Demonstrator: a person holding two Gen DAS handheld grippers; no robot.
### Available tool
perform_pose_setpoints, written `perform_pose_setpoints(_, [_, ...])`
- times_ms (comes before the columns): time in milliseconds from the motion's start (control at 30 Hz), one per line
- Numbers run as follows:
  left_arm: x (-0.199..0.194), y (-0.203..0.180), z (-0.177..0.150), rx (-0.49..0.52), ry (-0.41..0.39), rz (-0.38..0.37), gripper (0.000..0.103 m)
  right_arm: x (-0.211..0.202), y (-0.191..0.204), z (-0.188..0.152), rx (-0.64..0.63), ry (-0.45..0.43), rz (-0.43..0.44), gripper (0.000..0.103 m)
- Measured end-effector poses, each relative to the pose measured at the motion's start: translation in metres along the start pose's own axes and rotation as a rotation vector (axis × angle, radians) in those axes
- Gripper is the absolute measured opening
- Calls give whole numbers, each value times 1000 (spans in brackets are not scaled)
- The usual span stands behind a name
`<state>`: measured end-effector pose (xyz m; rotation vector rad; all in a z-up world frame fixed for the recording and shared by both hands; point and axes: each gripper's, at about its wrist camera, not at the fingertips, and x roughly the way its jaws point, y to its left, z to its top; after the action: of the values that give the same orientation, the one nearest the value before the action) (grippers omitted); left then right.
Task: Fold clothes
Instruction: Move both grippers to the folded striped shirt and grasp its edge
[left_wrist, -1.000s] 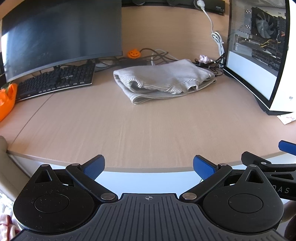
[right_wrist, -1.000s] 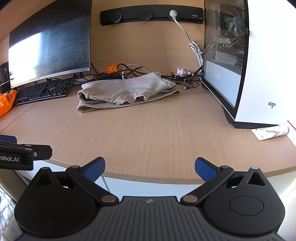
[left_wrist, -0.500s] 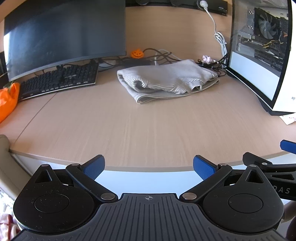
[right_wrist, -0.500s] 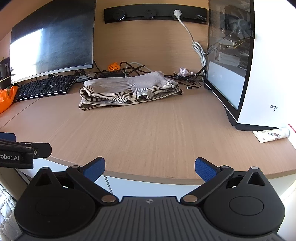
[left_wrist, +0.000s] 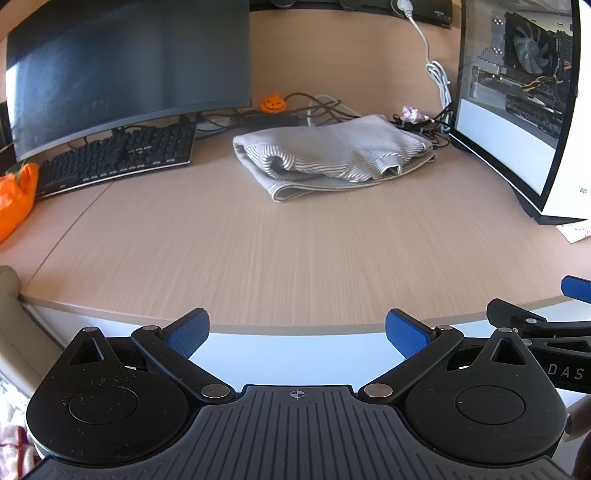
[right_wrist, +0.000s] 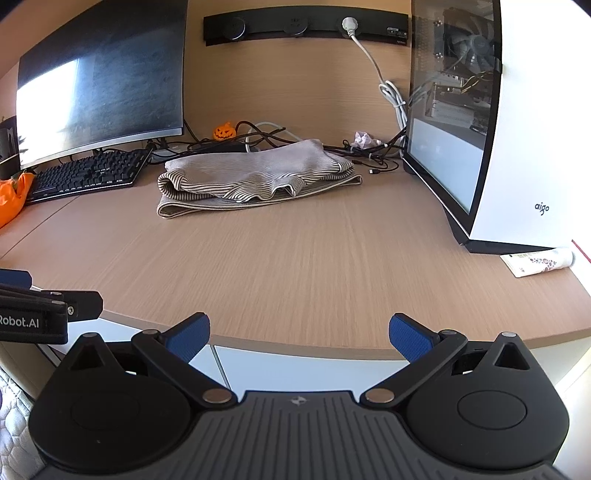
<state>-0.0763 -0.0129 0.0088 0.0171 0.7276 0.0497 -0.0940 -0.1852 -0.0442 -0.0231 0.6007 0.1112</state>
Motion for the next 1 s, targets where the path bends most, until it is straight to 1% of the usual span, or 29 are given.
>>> perform_pose_setpoints(267, [5, 4, 1, -3, 13, -5, 103, 5, 4, 1, -4, 15, -2, 103])
perform_pose_setpoints(367, [9, 7, 1, -3, 25, -4, 103, 10, 5, 2, -5, 27, -2, 103])
perform_pose_setpoints(467, [16, 11, 4, 19, 34, 9, 103, 22, 6, 9, -13, 42, -10, 103])
perform_pose_setpoints(567, [30, 17, 15, 50, 50, 22, 103, 42, 3, 31, -23, 41, -32, 103])
perform_pose_setpoints(667, [46, 30, 35, 43, 52, 10, 103, 66, 3, 58, -46, 25, -59, 103])
perform_pose_setpoints(833, [73, 61, 65, 13, 36, -26, 103, 126, 21, 107, -153, 9, -120, 103])
perform_pose_setpoints(900, [84, 76, 74, 5, 37, -58, 103, 154, 32, 124, -197, 27, -150, 103])
perform_pose_setpoints(1000, [104, 94, 87, 3, 48, -160, 103, 188, 46, 141, -230, 78, -182, 103])
